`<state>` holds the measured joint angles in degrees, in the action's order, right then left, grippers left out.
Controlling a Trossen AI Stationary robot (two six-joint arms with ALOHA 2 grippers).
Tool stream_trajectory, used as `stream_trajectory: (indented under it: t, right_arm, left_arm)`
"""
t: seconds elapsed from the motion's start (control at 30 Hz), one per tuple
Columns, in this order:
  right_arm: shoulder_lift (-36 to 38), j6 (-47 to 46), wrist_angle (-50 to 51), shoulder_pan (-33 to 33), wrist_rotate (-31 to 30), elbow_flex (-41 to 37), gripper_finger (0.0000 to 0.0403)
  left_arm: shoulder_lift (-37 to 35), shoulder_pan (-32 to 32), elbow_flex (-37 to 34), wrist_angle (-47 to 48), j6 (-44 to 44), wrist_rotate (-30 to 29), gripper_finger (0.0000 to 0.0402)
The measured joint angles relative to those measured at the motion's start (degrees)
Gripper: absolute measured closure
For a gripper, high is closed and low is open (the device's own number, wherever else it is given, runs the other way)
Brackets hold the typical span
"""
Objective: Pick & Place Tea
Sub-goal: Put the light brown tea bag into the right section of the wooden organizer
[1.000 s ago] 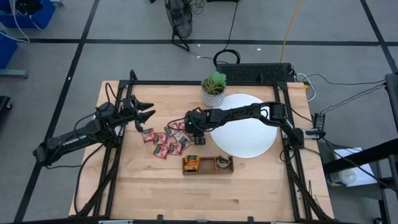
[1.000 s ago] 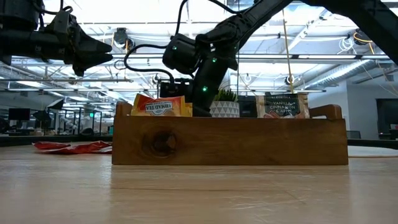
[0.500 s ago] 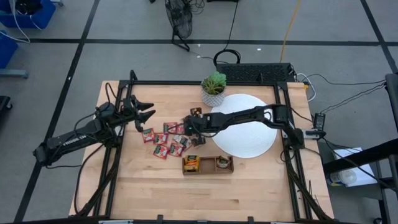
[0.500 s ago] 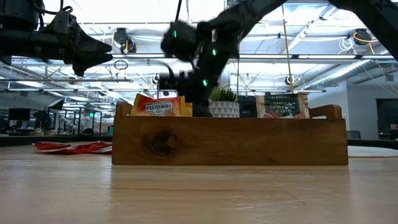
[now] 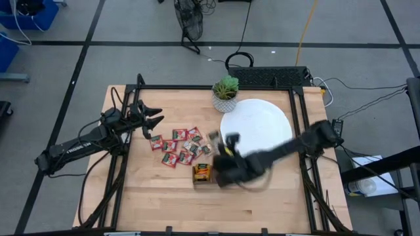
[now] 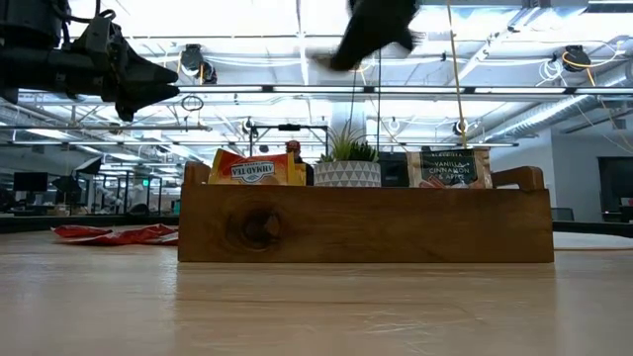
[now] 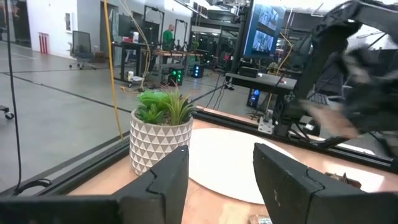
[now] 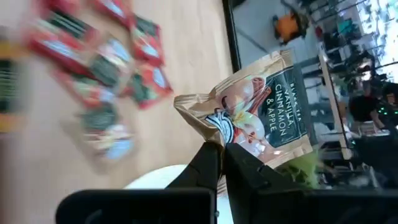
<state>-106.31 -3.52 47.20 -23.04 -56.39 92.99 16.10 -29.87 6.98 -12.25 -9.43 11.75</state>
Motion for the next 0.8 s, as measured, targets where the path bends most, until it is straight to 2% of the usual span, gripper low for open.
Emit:
stream_trajectory:
  t: [0.23, 0.33, 0.43, 0.63, 0.8]
  right_arm:
    - [-1.92, -24.48, 5.13, -12.11, 0.13, -2.00, 0.0400]
    - [-2.42, -33.66, 5.49, -14.68, 3.49, -5.30, 0.0400]
    - [-2.33, -41.52, 5.40, -16.60, 4.11, -9.19, 0.0400]
    - [-2.37, -49.89, 4.12, -16.88, 8.02, -15.02, 0.0400]
    - [-2.40, -46.86, -2.09, -15.57, 9.02, -17.61, 0.0400]
  left_arm:
    - [0.02, 0.00, 0.00, 0.29, -0.02, -0.02, 0.0220]
    - [0.02, 0.00, 0.02, 0.11, -0.01, -0.02, 0.0220]
    - [0.01, 0.00, 0.02, 0.09, -0.02, -0.02, 0.0220]
    - [0.02, 0.00, 0.02, 0.07, -0.01, -0.04, 0.0220]
    - [0.00, 0.00, 0.02, 0.02, -0.02, -0.04, 0.0220]
